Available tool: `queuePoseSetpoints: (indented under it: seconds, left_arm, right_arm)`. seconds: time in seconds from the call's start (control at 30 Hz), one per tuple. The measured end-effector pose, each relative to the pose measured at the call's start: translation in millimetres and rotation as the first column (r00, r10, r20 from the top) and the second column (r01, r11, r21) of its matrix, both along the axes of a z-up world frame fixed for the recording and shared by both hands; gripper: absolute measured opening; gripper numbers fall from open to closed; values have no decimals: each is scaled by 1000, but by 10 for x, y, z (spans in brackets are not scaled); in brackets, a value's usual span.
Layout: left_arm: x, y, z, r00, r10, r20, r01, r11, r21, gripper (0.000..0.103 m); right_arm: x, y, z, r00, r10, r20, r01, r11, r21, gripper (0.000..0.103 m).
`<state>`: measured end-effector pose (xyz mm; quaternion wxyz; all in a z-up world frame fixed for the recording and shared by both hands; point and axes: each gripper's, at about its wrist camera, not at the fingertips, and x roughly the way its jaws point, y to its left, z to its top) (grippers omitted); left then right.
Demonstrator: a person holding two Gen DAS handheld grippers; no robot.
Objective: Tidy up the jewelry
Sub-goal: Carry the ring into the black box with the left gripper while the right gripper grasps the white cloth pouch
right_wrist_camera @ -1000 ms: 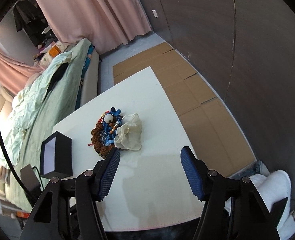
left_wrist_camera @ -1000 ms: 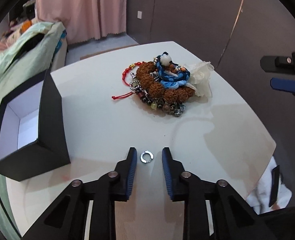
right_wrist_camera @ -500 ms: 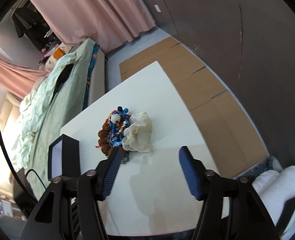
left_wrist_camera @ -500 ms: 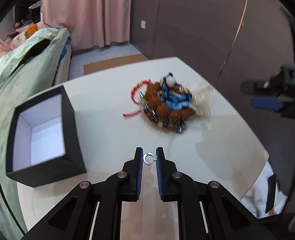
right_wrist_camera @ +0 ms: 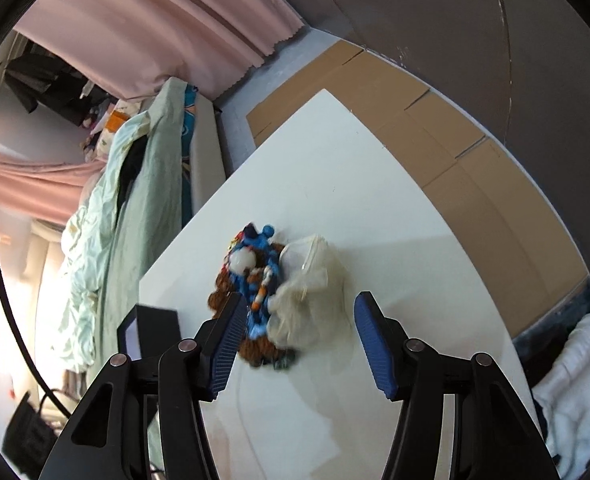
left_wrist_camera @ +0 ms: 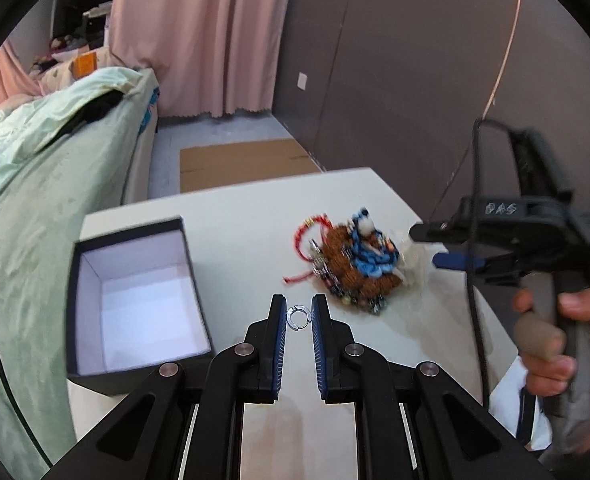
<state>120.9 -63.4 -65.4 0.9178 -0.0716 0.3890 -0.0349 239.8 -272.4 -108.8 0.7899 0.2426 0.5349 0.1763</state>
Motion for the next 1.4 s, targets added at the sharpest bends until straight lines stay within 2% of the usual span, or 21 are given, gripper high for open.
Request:
queuePoseSetpoints:
  seconds: [0.07,0.1,0.13,0.17,0.2,0.47,0.83,1.07,1.1,1.17,1.2,1.23,1.3,1.4]
  left_arm:
    - [4,97,47,1000,19,12,-19,1000,-11,13]
    - [4,132,59,1000,27,15,-26,1000,-15,13]
    - [6,182,76,999,38,18,-37,999,-21,13]
    - [13,217,92,999,46,21,-45,999,-23,13]
    - [10,253,102,998,53,24,-53,998,-23,13]
    - [-8,564,189,993,108,41,-107,994,-38,13]
    - [-22,915,209,984,176,37,-173,983,-67,13]
    - [49,1242,137,977,213,-4,-209,954,-217,15]
    - [58,1272,134,976,218,-13,-215,951,-223,19]
    - [52,1332,135,972,234,-29,-234,944,-234,37]
    - [27,1380,147,968,250,-25,-248,937,-247,55]
    - [0,1418,164,964,264,-15,-259,931,-258,68]
    - [-86,1505,235,954,298,24,-281,921,-272,76]
    - [-156,1615,324,943,331,45,-310,916,-256,77]
  right_arm:
    - [24,26,-35,1000,-14,-6,14,1000,-26,57]
    - [23,38,-53,1000,-24,-7,23,999,-32,52]
    - [34,30,-63,1000,-24,-11,24,999,-29,27]
    - [36,46,-76,1000,-16,-23,15,1000,-19,10]
    - [29,52,-72,1000,-13,-26,13,1000,4,4]
    - [-131,145,284,996,-3,93,-9,993,121,3]
    - [-361,448,681,969,8,247,-78,958,277,3]
    - [-459,782,736,960,43,278,-144,925,351,3]
    - [-471,843,726,959,53,278,-156,920,360,3]
    - [-489,960,709,958,73,279,-177,911,372,3]
    - [-497,1026,705,956,85,281,-191,907,374,3]
    - [-511,1109,702,953,102,284,-208,905,372,3]
    - [-527,1210,682,950,124,285,-228,902,368,3]
    - [-566,1371,648,944,164,285,-264,896,358,3]
